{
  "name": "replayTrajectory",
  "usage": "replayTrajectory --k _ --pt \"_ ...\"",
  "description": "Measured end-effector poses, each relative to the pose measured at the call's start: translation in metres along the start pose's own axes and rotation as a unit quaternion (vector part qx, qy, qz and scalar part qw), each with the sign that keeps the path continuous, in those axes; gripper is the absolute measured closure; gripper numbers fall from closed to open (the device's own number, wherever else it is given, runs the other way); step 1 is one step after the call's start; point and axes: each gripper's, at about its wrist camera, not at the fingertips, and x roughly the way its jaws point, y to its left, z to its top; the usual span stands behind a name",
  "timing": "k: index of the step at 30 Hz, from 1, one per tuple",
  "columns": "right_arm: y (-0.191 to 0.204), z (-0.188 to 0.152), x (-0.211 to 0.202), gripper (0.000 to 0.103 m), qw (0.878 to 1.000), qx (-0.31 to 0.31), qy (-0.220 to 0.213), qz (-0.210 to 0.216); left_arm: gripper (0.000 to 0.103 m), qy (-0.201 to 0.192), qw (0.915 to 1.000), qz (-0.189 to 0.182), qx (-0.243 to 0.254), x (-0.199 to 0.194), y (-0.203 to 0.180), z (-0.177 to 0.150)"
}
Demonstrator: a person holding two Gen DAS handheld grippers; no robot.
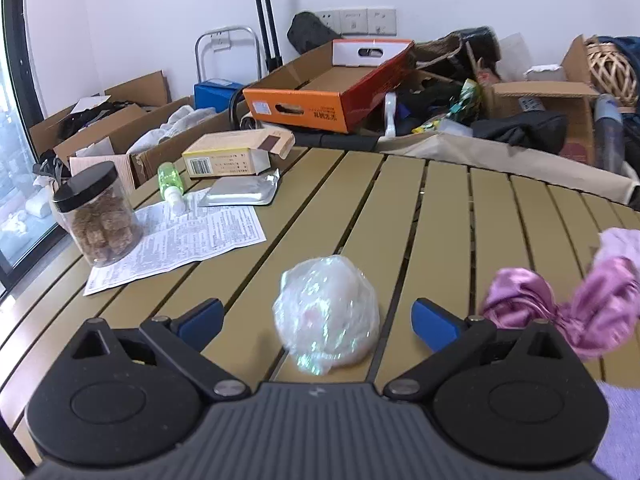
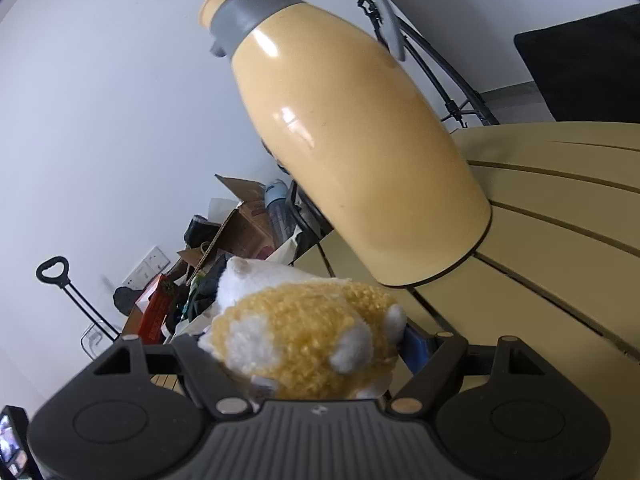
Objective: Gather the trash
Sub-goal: 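Grasp the clear plastic bag with the left tool while the right tool holds the plush, then carry the plastic bag and plush toy off the table toward the black bin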
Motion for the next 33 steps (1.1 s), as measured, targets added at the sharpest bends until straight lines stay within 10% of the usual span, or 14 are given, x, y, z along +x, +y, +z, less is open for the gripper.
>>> replayTrajectory --k 4,8,33 --pt "-0.003 0.002 -0.001 0.026 1.000 -0.001 -0.003 0.002 0.015 0.017 0.9998 0.004 -0.004 0.016 -0.004 0.001" --pt "-0.003 0.002 -0.002 0.026 1.000 -0.005 -0.004 0.006 0.055 0.023 0.9997 0.004 -0.006 0.023 -0.004 0.000" --pt "0.033 -0.014 -0.041 0.025 0.997 -0.072 0.002 0.043 0.061 -0.048 0.9969 -0.062 -0.010 -0.090 0.023 -0.050"
